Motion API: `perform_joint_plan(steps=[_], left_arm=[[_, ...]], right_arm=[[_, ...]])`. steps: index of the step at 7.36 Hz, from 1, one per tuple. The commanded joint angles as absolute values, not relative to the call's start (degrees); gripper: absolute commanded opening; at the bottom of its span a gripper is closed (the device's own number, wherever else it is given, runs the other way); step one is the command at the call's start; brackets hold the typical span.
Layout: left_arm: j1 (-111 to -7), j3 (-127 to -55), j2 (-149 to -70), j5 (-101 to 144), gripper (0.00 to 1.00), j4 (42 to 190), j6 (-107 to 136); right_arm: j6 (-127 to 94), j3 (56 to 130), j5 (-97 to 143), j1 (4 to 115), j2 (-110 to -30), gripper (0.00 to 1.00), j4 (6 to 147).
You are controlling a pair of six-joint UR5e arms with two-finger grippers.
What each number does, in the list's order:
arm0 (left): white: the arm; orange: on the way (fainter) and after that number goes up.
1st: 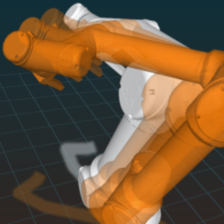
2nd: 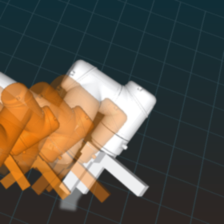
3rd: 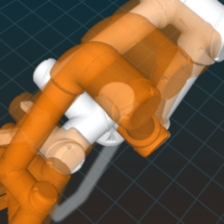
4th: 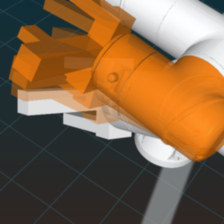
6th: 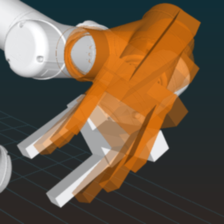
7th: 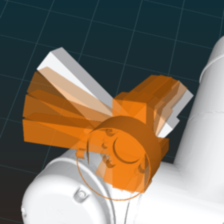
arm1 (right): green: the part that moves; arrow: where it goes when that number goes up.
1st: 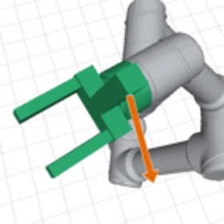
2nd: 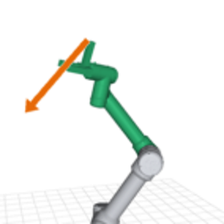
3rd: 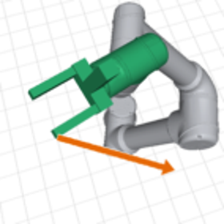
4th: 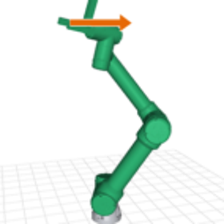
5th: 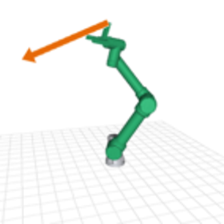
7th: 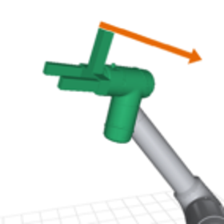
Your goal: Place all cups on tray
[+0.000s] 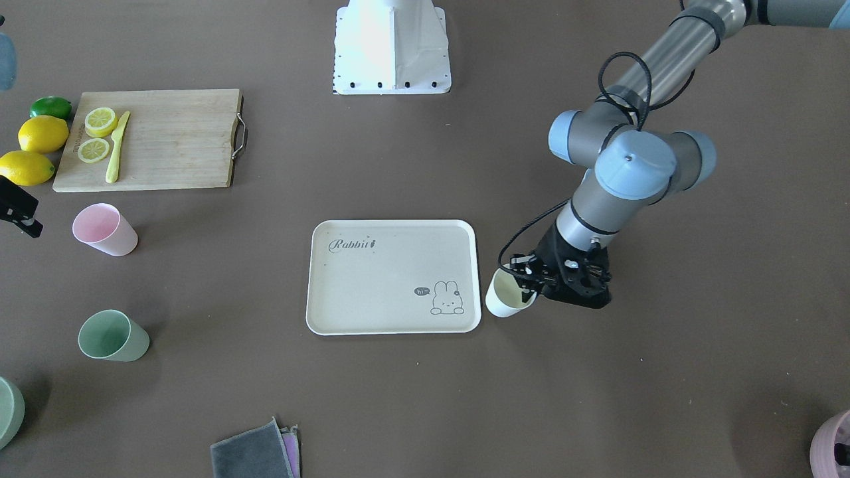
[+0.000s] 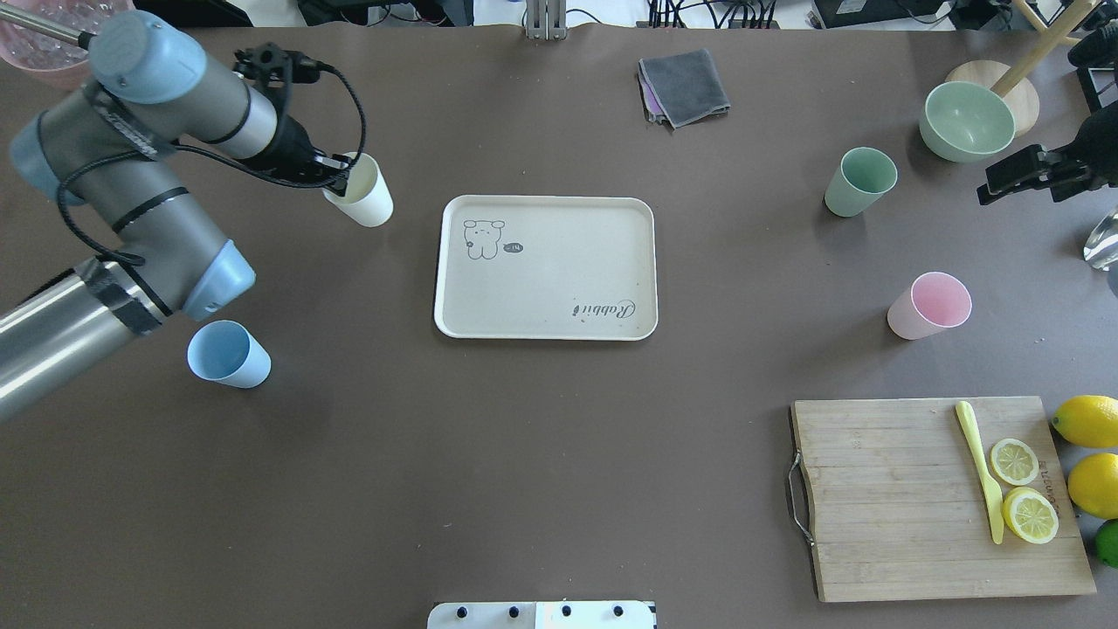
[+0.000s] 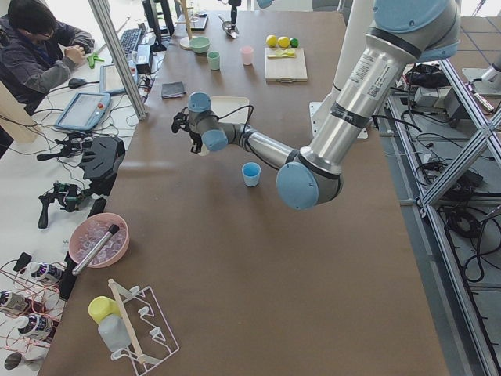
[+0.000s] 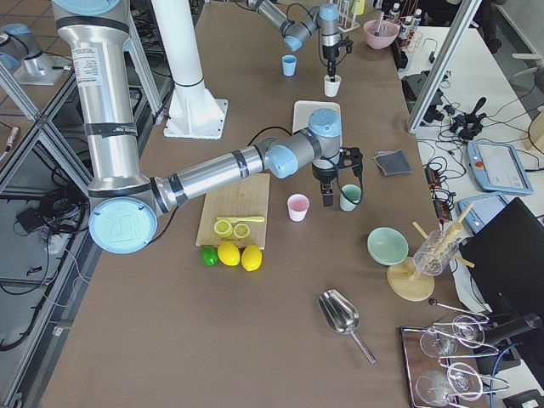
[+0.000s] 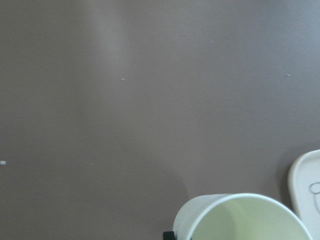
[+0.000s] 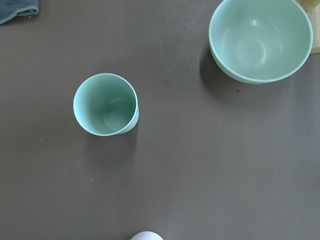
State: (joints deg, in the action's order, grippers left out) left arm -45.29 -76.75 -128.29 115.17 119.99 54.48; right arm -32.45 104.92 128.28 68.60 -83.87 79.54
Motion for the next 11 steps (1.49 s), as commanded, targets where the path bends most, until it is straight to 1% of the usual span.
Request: perform_joint_plan(steps=[1,3,4,5,6,7,9,10,11], left_arm=[[-41.41,-72.18,-133.4,111.12,0.0,119.88,58.18],[-40.52,-72.07,-134.12,107.67,0.0,119.97,58.45],[-40.52,-72.07,-134.82,107.75,0.52,119.97,58.36],[-40.52,-72.42,-135.0,107.67,0.98,119.88,58.45],[-40.69,-74.34,-134.83,107.84,0.98,119.1,58.36],[-41.48,-76.1,-135.0,108.02,0.98,115.35,57.92],[-48.21,-83.02,-133.87,116.4,0.98,105.26,51.91],[-51.99,-87.23,-129.94,119.41,0.99,101.38,43.42],[-56.38,-88.93,-126.68,122.49,0.98,99.69,34.89]], right_arm=[[-32.43,104.85,128.23,68.38,-83.94,1.0,79.54],[-32.43,104.94,128.32,68.12,-83.94,1.0,79.54],[-32.43,104.94,128.32,68.03,-83.94,1.0,79.54],[-32.43,104.94,128.41,68.03,-84.02,1.0,79.54],[-32.43,105.03,128.41,68.03,-84.2,1.0,79.54],[-32.34,105.03,128.41,67.94,-84.37,1.0,79.54],[-32.17,105.12,128.41,67.94,-86.91,1.0,78.32],[-32.69,105.29,128.5,67.85,-90.75,1.0,74.31],[-35.91,105.29,128.41,67.07,-92.53,0.98,71.74]])
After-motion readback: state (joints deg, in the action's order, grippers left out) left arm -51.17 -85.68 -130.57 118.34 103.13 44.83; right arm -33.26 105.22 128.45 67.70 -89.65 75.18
